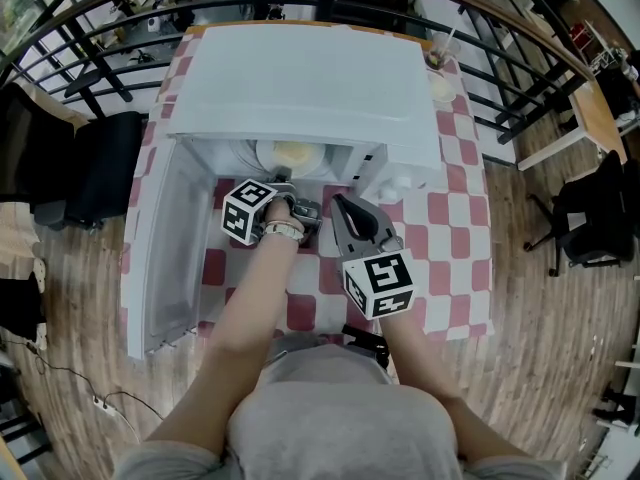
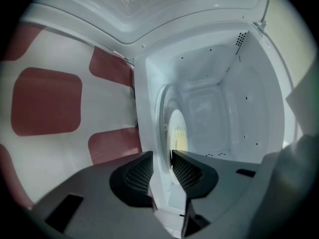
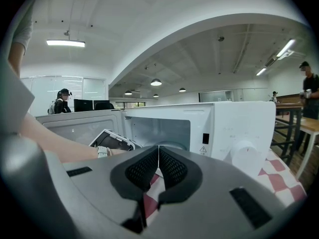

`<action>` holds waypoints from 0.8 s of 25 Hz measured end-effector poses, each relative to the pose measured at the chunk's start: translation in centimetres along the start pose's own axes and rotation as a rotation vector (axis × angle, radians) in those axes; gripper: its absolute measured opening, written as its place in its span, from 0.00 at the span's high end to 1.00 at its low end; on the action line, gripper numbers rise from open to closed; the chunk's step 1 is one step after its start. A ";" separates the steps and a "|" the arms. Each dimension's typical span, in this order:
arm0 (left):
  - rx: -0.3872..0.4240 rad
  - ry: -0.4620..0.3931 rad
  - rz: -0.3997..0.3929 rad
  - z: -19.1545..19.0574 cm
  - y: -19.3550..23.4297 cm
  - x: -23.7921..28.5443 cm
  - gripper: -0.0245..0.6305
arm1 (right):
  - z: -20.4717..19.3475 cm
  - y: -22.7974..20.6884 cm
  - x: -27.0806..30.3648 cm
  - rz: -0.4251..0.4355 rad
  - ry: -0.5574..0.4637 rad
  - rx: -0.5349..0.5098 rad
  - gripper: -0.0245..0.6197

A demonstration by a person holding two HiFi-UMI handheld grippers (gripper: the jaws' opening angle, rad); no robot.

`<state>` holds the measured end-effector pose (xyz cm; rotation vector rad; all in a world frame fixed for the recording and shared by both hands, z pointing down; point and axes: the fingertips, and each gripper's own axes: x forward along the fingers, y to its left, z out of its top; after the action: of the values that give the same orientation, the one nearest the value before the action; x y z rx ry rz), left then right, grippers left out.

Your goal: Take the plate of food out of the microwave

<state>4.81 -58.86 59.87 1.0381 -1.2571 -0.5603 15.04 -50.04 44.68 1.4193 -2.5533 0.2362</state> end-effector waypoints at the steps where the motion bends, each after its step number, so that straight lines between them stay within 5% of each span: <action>1: -0.001 -0.001 -0.003 0.0 -0.1 -0.1 0.79 | 0.1 0.1 0.0 0.001 0.000 -0.002 0.92; 8: -0.003 -0.014 -0.029 0.2 -0.5 -0.6 0.89 | 0.3 0.2 -0.5 0.001 -0.004 -0.011 0.92; 20: -0.017 -0.028 -0.116 0.4 -1.5 -1.6 0.93 | 0.8 0.7 -0.9 0.001 -0.016 -0.018 0.92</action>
<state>4.29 -58.31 57.77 1.0966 -1.2205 -0.6755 14.79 -49.13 43.69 1.4195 -2.5619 0.2025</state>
